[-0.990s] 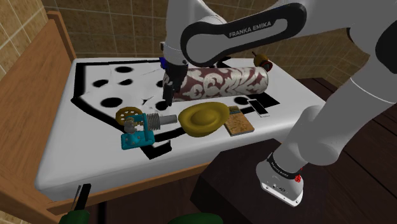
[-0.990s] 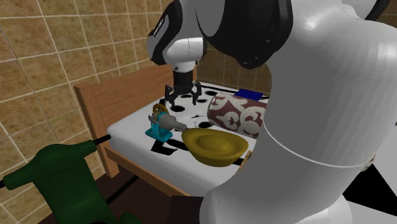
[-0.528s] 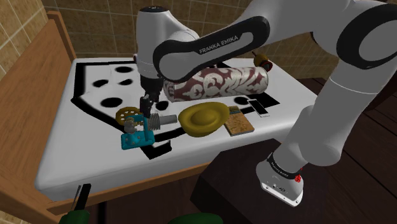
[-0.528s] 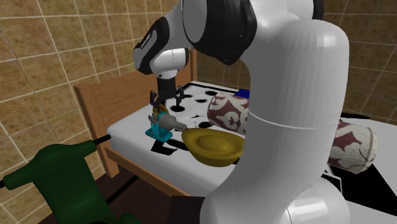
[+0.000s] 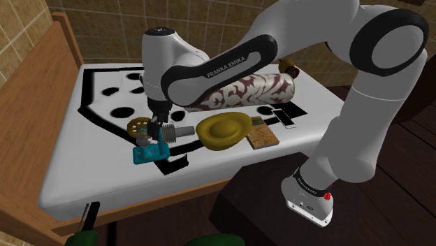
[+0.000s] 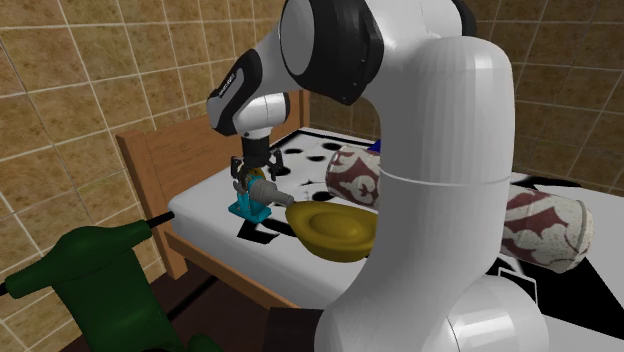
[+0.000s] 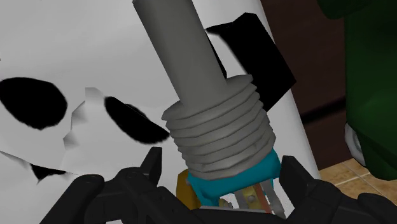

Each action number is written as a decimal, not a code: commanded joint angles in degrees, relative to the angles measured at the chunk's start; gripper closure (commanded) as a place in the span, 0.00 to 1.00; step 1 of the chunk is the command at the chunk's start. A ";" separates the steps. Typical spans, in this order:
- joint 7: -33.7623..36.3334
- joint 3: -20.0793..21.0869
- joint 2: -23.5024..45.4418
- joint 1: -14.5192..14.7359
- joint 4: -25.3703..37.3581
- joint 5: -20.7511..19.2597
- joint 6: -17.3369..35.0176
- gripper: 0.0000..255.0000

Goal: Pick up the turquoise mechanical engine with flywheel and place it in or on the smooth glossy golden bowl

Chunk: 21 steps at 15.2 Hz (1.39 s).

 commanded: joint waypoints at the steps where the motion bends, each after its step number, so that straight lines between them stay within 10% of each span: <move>1: 0.15 -0.09 0.73 0.09 -0.13 -0.29 0.86 0.00; 9: 0.15 -0.10 0.74 0.09 -0.12 -0.29 0.85 0.00; 10: 0.15 -0.10 0.74 0.09 -0.12 -0.29 0.85 1.00; 21: -0.06 0.03 -0.07 -0.01 0.44 0.05 -0.47 1.00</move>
